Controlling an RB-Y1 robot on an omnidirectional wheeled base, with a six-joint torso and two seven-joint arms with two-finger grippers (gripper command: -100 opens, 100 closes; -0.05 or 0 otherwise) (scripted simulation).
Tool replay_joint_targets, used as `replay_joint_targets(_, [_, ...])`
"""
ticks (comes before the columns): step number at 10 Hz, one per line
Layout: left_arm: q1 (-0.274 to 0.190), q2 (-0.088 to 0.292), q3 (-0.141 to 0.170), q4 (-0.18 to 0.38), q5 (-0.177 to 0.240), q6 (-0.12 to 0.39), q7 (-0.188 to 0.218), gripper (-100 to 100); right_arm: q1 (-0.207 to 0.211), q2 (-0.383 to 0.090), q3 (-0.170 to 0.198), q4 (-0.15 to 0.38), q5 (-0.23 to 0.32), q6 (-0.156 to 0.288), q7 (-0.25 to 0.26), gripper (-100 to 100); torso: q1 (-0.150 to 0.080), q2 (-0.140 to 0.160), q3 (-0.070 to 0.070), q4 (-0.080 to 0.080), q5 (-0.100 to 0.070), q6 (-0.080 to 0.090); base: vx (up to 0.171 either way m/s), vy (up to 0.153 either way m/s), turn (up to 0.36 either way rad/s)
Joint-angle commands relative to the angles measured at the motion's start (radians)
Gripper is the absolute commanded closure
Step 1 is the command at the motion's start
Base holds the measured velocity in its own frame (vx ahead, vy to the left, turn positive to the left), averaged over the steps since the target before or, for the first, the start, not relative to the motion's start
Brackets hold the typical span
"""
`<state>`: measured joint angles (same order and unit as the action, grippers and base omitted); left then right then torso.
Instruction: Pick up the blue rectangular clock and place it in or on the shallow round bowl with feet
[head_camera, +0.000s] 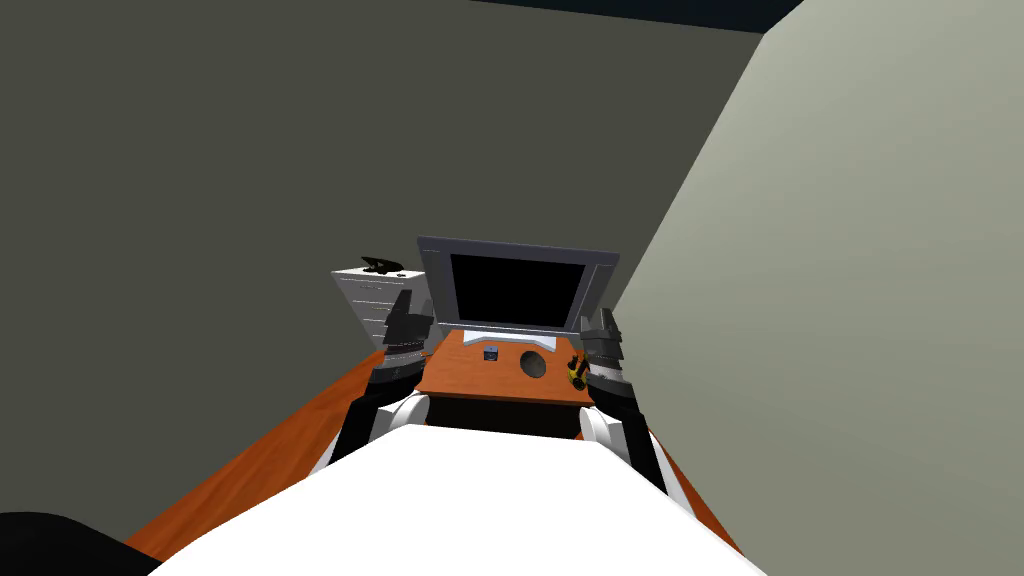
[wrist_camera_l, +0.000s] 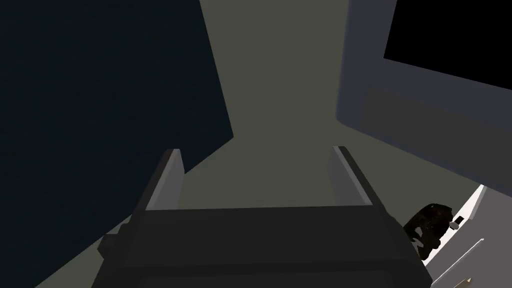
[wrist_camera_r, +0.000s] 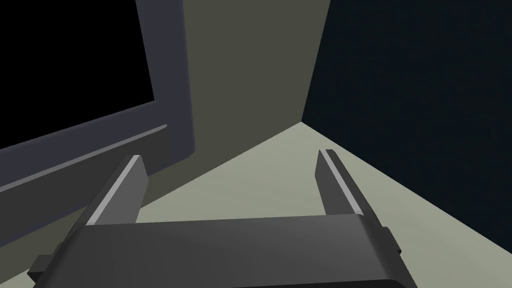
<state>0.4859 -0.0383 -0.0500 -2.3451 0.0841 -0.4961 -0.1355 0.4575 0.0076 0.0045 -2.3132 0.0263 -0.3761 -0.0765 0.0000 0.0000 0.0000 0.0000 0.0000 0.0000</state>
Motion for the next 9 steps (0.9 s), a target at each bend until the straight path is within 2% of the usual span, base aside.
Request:
replay_joint_targets(1, [-0.006,0.038,0.0,0.007,0.009,0.01,-0.002,-100,0.0,0.0,0.0,0.0,0.0,0.0,0.0,0,0.0,0.0,0.0,0.0,0.0,0.0,-0.005,0.011,-0.034])
replay_joint_targets(4, [-0.033,0.126,0.002,0.035,0.046,0.049,-0.007,-100,0.0,0.0,0.0,0.0,0.0,0.0,0.0,0,0.002,0.001,0.001,0.0,0.0,0.0,-0.015,0.025,-0.072])
replay_joint_targets(7, [-0.077,0.212,0.005,0.087,0.106,0.115,-0.014,-100,0.0,0.0,0.0,0.0,0.0,0.0,0.0,0,0.004,0.002,0.001,0.0,0.001,0.0,-0.031,0.046,-0.12])
replay_joint_targets(8, [-0.077,0.212,0.005,0.087,0.106,0.115,-0.014,-100,0.0,0.0,0.0,0.0,0.0,0.0,0.0,0,0.004,0.002,0.001,0.0,0.001,0.0,-0.026,0.038,-0.061])
replay_joint_targets(9, [-0.095,0.24,0.006,0.11,0.13,0.143,-0.015,-100,0.0,0.0,0.0,0.0,0.0,0.0,0.0,0,0.003,0.002,0.001,0.0,0.001,0.0,-0.023,0.033,-0.083])
